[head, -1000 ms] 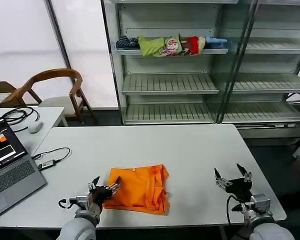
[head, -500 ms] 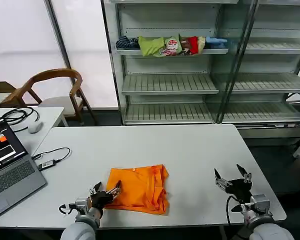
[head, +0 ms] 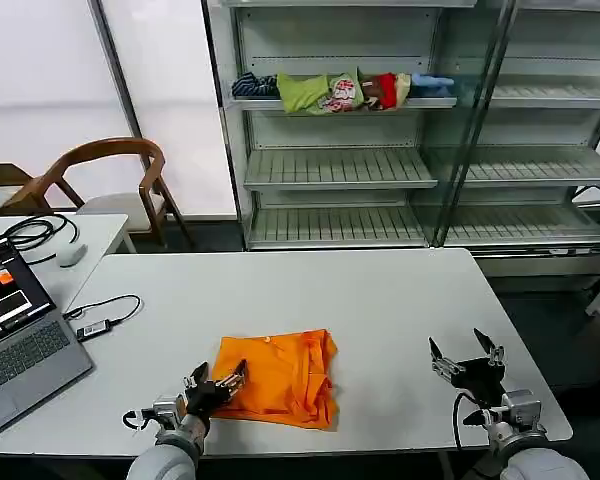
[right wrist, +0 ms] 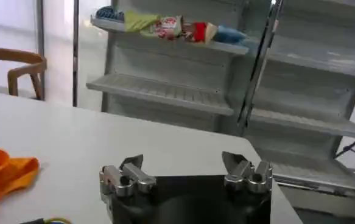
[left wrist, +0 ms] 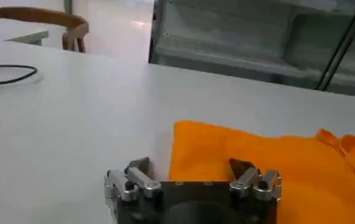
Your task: Fold and organize the clothes.
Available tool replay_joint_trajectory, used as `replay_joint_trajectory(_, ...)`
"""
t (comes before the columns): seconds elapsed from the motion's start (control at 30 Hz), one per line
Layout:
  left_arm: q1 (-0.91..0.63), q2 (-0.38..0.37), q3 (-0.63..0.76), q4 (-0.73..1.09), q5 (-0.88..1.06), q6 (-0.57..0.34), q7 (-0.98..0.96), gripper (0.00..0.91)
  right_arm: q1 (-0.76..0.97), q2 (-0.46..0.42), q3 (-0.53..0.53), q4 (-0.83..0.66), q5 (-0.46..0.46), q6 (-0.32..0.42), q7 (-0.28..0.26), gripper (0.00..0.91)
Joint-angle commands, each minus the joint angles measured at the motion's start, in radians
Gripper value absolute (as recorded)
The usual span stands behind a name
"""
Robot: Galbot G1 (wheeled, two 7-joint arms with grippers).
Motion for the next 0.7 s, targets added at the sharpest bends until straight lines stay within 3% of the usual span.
replay_joint_trajectory(0.03, 0.017, -0.005, 0.014, 0.013, 0.002, -0.003, -0.003, 0.081, -0.002, -0.002, 0.004, 0.001, 0.000, -0.001, -0.001, 0.907)
replay_joint_trajectory(0.1, 0.024, -0.006, 0.019, 0.000, 0.002, -0.004, -0.003, 0.020, -0.001, -0.002, 0.005, 0.001, 0.000, -0.001, -0.001, 0.907)
replay_joint_trajectory(0.7, 0.015, -0.009, 0.025, 0.002, 0.023, -0.016, 0.004, 0.020, 0.000, -0.001, 0.005, -0.007, 0.000, -0.001, -0.001, 0.907)
